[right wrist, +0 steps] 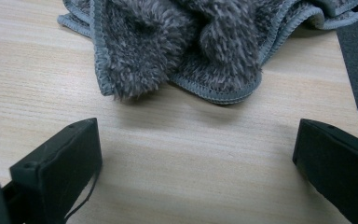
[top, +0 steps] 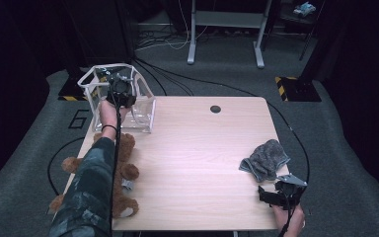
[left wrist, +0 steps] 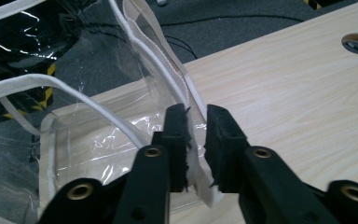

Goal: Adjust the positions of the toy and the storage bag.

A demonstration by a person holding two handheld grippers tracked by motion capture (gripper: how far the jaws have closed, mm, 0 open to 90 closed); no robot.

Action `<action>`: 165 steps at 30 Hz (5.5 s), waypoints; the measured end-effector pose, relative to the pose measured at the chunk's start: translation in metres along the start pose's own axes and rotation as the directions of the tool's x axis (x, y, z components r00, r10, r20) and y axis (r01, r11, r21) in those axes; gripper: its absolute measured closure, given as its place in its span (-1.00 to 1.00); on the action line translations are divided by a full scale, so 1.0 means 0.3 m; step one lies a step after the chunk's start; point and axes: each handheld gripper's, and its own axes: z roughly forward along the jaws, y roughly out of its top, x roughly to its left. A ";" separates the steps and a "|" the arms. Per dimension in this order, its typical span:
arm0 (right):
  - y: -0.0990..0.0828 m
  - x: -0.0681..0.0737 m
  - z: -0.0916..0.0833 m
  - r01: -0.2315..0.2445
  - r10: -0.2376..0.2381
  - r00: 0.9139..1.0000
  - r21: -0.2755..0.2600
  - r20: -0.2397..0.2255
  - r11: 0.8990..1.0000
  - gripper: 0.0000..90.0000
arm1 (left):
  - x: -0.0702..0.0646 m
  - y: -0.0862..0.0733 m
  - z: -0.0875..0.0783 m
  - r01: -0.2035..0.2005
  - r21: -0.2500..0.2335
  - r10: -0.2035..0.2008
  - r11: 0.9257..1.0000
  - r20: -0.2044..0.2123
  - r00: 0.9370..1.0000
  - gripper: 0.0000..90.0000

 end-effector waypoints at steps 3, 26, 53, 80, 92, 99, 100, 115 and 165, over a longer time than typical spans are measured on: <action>0.000 0.000 0.000 0.000 0.000 1.000 0.000 0.000 1.000 -0.99 | -0.006 0.002 0.000 -0.009 -0.012 0.010 1.000 0.032 0.999 0.89; 0.000 0.000 0.000 0.001 -0.001 1.000 -0.001 0.000 1.000 -0.99 | -0.126 0.035 0.011 -0.099 -0.046 0.105 0.994 0.142 0.984 0.90; 0.000 0.000 0.000 0.000 0.000 1.000 0.000 0.001 1.000 -0.99 | -0.369 0.111 0.000 -0.188 -0.084 0.205 0.979 0.321 0.925 0.90; 0.000 0.000 0.000 0.001 -0.001 1.000 0.000 0.000 1.000 -0.99 | -0.325 0.087 0.035 -0.099 0.042 0.089 0.994 0.198 0.976 -0.01; 0.000 0.000 0.000 0.000 0.000 1.000 0.000 0.001 1.000 -0.99 | -0.340 0.071 0.038 -0.124 0.027 0.113 0.992 0.250 0.962 0.77; 0.000 0.000 0.000 0.000 0.000 1.000 0.000 0.001 1.000 -0.99 | -0.396 0.077 0.035 -0.134 0.009 0.126 0.991 0.272 0.954 0.76; 0.000 -0.001 0.001 0.005 -0.005 1.000 -0.003 -0.001 1.000 -0.99 | -0.404 0.078 0.034 -0.134 0.012 0.125 0.991 0.281 0.951 0.76; 0.000 -0.001 0.001 0.004 -0.004 1.000 -0.003 0.000 1.000 -0.99 | -0.574 0.093 0.007 -0.183 -0.003 0.175 0.983 0.310 0.934 0.74; 0.000 0.000 0.001 0.001 -0.001 1.000 -0.004 0.001 1.000 -0.99 | -0.876 0.098 0.002 -0.156 0.019 0.142 0.988 0.313 0.939 0.82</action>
